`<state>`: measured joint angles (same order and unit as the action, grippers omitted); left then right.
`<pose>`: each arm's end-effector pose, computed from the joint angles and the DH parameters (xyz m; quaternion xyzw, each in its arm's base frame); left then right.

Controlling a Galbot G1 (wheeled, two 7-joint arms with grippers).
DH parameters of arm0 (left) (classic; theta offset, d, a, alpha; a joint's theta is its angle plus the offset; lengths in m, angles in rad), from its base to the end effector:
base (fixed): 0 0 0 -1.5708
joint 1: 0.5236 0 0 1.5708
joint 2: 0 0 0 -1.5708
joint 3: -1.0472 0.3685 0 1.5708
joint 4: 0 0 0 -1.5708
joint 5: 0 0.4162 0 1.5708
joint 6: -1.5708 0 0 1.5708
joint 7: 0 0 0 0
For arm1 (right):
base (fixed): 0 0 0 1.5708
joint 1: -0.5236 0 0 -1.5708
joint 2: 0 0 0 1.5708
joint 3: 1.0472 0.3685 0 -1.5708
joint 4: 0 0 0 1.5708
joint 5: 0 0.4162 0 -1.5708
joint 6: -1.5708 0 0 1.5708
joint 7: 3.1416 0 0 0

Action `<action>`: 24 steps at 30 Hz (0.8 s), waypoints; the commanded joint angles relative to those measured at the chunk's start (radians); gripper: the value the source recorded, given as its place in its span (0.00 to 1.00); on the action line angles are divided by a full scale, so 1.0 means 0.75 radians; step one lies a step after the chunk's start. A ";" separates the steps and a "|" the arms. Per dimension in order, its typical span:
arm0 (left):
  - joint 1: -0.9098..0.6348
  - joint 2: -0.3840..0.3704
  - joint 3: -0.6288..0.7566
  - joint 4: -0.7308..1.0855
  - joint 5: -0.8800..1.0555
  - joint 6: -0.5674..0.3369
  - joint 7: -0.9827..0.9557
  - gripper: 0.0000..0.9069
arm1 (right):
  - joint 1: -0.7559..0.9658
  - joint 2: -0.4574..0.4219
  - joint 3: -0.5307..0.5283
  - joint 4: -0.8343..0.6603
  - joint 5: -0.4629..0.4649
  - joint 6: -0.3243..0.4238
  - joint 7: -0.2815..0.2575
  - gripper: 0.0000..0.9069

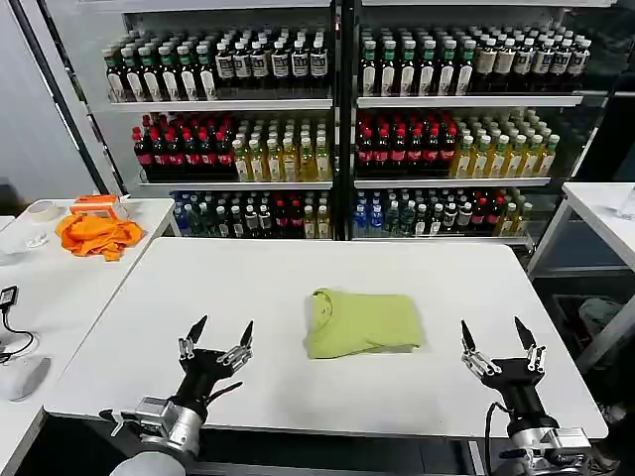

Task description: Fold and organize the clothes.

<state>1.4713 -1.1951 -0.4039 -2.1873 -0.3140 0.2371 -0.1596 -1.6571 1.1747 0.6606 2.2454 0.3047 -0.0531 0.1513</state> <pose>0.2522 0.0092 -0.2607 -0.0773 -0.9953 -0.0012 0.0575 0.2164 -0.0828 -0.2525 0.0068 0.9988 -0.0479 0.0121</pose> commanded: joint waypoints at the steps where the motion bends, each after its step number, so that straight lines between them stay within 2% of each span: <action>1: 0.019 -0.009 0.013 -0.007 0.007 -0.001 0.005 1.00 | -0.009 0.014 0.010 -0.004 -0.028 -0.040 0.037 1.00; 8: 0.004 -0.039 0.034 0.009 0.022 0.002 0.010 1.00 | -0.011 0.005 0.015 -0.008 -0.027 -0.038 0.037 1.00; 24: -0.017 -0.017 0.037 0.032 0.022 -0.002 0.019 1.00 | 0.058 0.002 -0.014 -0.051 -0.040 -0.028 0.032 1.00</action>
<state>1.4574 -1.2177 -0.3747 -2.1666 -0.2976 0.2372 -0.1476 -1.6330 1.1780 0.6575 2.2167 0.2901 -0.0812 0.1738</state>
